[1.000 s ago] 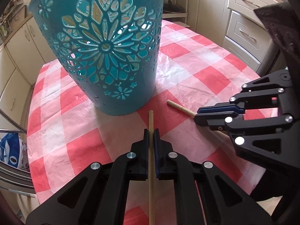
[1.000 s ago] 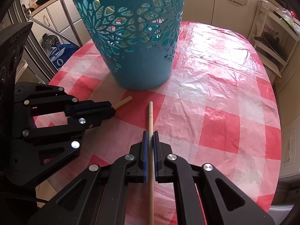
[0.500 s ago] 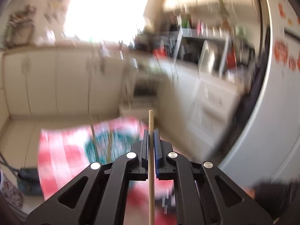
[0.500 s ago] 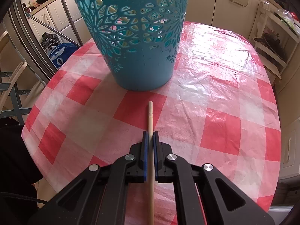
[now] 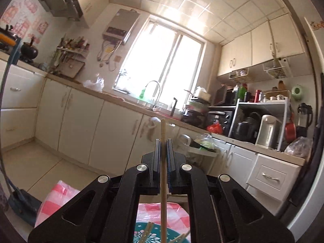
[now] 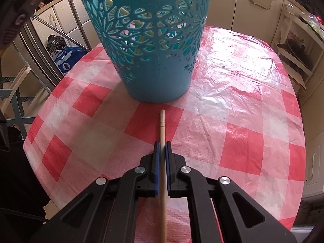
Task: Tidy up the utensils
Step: 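Lift the chopstick with the left tool over the basket and open, then lift the chopstick with the right tool over the basket and open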
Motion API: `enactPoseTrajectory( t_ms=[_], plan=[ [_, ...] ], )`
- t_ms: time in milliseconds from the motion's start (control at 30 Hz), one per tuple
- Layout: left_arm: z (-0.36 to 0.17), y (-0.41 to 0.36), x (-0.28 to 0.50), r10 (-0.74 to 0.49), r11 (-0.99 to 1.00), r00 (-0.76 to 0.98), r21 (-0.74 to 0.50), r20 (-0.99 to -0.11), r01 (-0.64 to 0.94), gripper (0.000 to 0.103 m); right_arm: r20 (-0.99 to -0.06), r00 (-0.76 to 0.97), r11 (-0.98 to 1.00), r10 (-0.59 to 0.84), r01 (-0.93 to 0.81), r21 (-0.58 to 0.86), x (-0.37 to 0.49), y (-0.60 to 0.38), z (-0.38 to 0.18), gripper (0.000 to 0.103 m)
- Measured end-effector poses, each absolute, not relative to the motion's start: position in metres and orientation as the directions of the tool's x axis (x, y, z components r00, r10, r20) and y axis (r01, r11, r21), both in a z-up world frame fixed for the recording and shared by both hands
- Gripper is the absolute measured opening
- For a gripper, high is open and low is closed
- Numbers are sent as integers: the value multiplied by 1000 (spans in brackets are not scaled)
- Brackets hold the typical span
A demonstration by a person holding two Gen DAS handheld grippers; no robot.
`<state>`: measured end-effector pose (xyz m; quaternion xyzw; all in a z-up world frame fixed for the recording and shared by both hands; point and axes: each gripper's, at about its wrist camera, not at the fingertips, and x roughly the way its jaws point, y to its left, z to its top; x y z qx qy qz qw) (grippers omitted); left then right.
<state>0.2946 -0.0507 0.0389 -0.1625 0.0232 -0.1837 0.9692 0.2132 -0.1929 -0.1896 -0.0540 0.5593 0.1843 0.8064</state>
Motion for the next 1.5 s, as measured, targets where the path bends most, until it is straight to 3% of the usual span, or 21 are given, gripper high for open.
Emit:
enactPoseTrajectory(
  t_ms=[367, 467, 533, 633, 767, 900, 1133, 1233, 1367, 1500],
  plan=[
    [13, -61, 309, -336, 922, 936, -240, -105, 304, 5, -923, 293, 917, 251, -378, 129, 220, -192, -190, 6],
    [12, -57, 301, -335, 925, 933, -234, -130, 299, 16, -922, 289, 917, 256, -375, 137, 220, -194, -190, 6],
    [13, -52, 293, -327, 928, 935, -233, -135, 291, 34, -922, 288, 917, 259, -373, 142, 221, -195, -190, 8],
    [14, -42, 277, -315, 932, 939, -231, -138, 278, 43, -918, 287, 915, 273, -372, 156, 220, -196, -190, 13],
    [5, -23, 253, -292, 936, 943, -249, -159, 247, 50, -916, 302, 915, 263, -379, 138, 217, -190, -190, 16],
    [-10, -8, 235, -278, 935, 936, -285, -213, 213, 54, -919, 311, 920, 243, -375, 116, 219, -189, -190, 6],
    [-26, 12, 220, -226, 945, 938, -295, -262, 145, 59, -906, 280, 900, 316, -391, 194, 215, -199, -181, 6],
    [-23, 20, 217, -194, 945, 948, -307, -253, 112, 65, -836, 296, 842, 463, -441, 310, 209, -206, -158, 6],
    [-16, 26, 209, -137, 952, 966, -298, -217, 68, 68, -599, 355, 686, 717, -508, 520, 202, -225, -110, 6],
    [-11, 21, 195, -90, 958, 983, -284, -158, 42, 74, -402, 497, 629, 769, -474, 616, 212, -245, -75, 6]
  ],
)
